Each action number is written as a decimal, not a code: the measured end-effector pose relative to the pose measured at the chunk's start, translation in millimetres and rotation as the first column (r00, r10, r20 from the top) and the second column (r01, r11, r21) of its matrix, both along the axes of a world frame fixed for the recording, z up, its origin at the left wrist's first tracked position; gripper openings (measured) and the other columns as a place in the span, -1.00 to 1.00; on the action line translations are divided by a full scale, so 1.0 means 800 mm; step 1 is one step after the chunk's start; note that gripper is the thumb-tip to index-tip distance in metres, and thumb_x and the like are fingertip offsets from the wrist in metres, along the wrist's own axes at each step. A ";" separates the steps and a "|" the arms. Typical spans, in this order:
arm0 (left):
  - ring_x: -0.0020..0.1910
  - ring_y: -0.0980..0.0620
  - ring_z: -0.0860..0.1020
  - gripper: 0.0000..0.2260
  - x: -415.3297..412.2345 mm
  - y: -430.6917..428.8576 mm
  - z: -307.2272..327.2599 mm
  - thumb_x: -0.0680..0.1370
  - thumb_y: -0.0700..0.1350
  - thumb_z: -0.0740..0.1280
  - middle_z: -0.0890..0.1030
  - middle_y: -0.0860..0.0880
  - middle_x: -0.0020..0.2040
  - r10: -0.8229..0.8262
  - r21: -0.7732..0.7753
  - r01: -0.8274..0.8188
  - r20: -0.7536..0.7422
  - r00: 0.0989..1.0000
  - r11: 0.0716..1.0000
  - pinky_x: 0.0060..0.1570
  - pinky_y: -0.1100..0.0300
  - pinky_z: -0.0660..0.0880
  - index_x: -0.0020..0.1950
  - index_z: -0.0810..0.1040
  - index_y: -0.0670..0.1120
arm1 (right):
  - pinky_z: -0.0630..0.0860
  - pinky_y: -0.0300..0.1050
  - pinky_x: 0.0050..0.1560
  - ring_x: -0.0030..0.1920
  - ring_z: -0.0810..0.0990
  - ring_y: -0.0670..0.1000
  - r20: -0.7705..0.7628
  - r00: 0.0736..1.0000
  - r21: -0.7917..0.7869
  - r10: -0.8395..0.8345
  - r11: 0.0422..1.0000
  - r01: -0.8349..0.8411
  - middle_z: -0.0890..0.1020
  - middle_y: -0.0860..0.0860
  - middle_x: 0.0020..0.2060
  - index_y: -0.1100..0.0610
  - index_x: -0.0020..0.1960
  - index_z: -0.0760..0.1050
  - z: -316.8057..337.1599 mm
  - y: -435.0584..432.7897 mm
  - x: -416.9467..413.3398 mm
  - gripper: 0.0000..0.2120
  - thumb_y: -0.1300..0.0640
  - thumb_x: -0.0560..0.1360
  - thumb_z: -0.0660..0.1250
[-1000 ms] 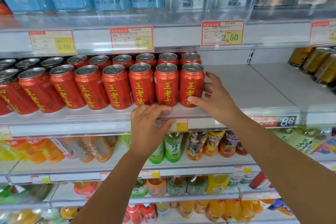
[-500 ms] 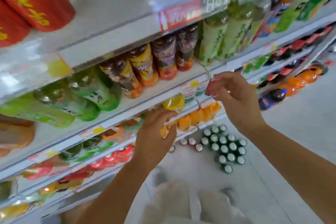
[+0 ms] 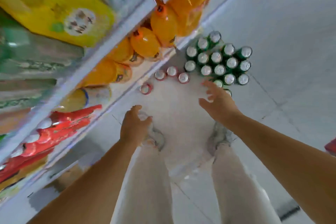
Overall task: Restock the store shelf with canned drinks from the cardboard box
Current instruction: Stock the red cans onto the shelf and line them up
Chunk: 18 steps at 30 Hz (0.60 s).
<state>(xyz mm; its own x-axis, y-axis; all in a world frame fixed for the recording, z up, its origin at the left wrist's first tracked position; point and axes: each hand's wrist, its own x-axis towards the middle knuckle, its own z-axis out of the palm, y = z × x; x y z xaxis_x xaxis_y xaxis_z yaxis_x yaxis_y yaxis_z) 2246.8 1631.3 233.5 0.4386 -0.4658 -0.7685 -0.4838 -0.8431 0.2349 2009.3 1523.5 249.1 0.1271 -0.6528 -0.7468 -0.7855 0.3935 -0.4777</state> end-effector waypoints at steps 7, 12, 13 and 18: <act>0.41 -0.21 0.39 -0.17 0.032 -0.015 -0.227 0.43 0.21 0.45 0.34 -0.19 0.48 0.125 0.100 -0.130 0.051 0.991 0.986 0.37 -0.04 0.35 0.54 0.19 -0.14 | 0.42 -0.10 -0.01 0.06 0.49 0.10 -0.072 0.994 0.066 0.088 0.994 -0.083 0.45 0.11 0.22 -0.14 0.51 0.12 -0.230 0.015 0.029 -0.32 0.02 0.49 0.36; 0.52 -0.15 0.24 -0.06 0.051 -0.015 -0.337 0.43 0.23 0.44 0.21 -0.16 0.56 0.216 0.073 -0.222 0.077 0.973 0.972 0.45 -0.02 0.25 0.59 0.02 -0.12 | 0.45 -0.02 0.11 0.19 0.46 0.13 -0.065 0.995 0.002 0.078 0.997 -0.078 0.36 0.07 0.31 -0.21 0.53 0.00 -0.338 0.011 0.047 -0.19 0.01 0.46 0.41; 0.52 -0.14 0.23 -0.05 0.052 -0.015 -0.351 0.42 0.23 0.45 0.20 -0.15 0.56 0.230 0.056 -0.234 0.075 0.970 0.971 0.45 -0.02 0.24 0.60 0.01 -0.10 | 0.46 0.03 0.15 0.21 0.45 0.15 -0.051 0.997 -0.018 0.058 0.998 -0.059 0.34 0.08 0.32 -0.22 0.53 -0.02 -0.354 0.008 0.050 -0.16 0.02 0.44 0.43; 0.36 -0.11 0.46 -0.03 0.060 -0.022 -0.403 0.22 0.28 0.52 0.46 -0.08 0.40 0.253 -0.105 -0.248 0.035 0.967 0.963 0.36 -0.08 0.39 0.50 0.23 -0.05 | 0.53 0.14 0.06 0.12 0.50 0.17 -0.039 0.997 -0.081 0.067 0.994 -0.070 0.34 0.08 0.31 -0.29 0.51 -0.11 -0.403 -0.004 0.069 -0.06 0.06 0.42 0.47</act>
<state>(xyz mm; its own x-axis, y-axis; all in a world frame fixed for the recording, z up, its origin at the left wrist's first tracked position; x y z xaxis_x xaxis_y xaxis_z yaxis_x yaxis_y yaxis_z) 2295.0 1614.0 -88.9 0.5860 -0.4089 -0.6995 -0.2730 -0.9125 0.3047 2064.8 1520.3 -73.4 0.1473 -0.7029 -0.6959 -0.8267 0.2988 -0.4768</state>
